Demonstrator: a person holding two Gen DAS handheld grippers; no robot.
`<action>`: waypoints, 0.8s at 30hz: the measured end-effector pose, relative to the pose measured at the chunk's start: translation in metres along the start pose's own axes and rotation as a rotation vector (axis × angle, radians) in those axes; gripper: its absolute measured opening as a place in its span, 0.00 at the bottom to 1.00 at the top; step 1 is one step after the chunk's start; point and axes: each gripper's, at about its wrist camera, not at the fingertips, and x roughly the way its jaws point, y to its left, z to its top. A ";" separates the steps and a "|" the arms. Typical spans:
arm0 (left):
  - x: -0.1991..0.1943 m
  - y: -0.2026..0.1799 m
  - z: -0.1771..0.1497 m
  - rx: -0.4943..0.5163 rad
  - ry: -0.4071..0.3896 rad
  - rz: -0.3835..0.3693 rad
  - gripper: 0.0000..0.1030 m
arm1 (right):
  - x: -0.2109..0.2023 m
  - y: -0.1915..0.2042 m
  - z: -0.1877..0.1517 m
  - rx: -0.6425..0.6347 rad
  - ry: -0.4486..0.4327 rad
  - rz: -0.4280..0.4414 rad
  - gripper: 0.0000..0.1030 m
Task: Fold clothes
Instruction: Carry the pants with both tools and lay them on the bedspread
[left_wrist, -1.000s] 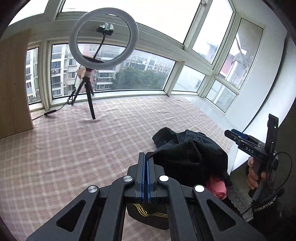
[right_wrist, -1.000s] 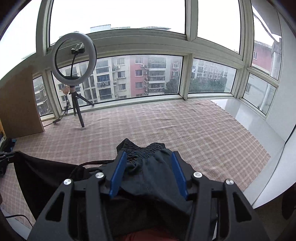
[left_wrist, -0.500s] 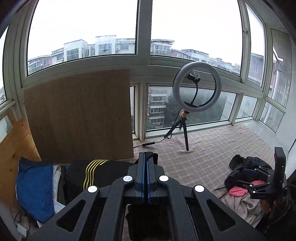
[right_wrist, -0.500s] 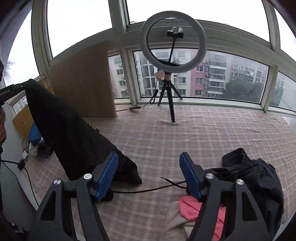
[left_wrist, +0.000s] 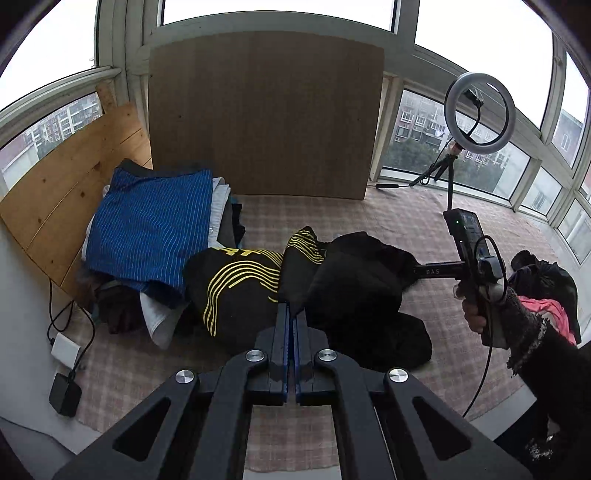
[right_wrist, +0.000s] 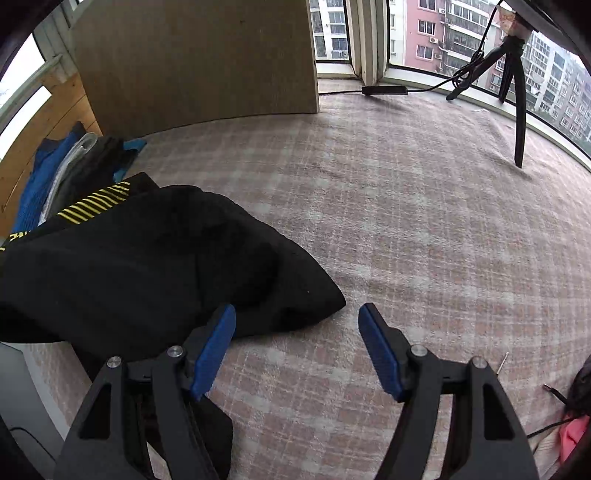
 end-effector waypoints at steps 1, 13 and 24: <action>0.001 0.000 -0.006 0.002 0.014 0.002 0.01 | 0.011 0.002 0.004 0.011 0.015 -0.008 0.66; 0.003 0.011 -0.055 0.039 0.258 -0.034 0.03 | -0.083 -0.028 -0.046 -0.138 -0.147 0.152 0.08; 0.107 -0.080 0.015 0.190 0.236 -0.215 0.02 | -0.104 -0.099 -0.124 -0.071 -0.060 -0.035 0.18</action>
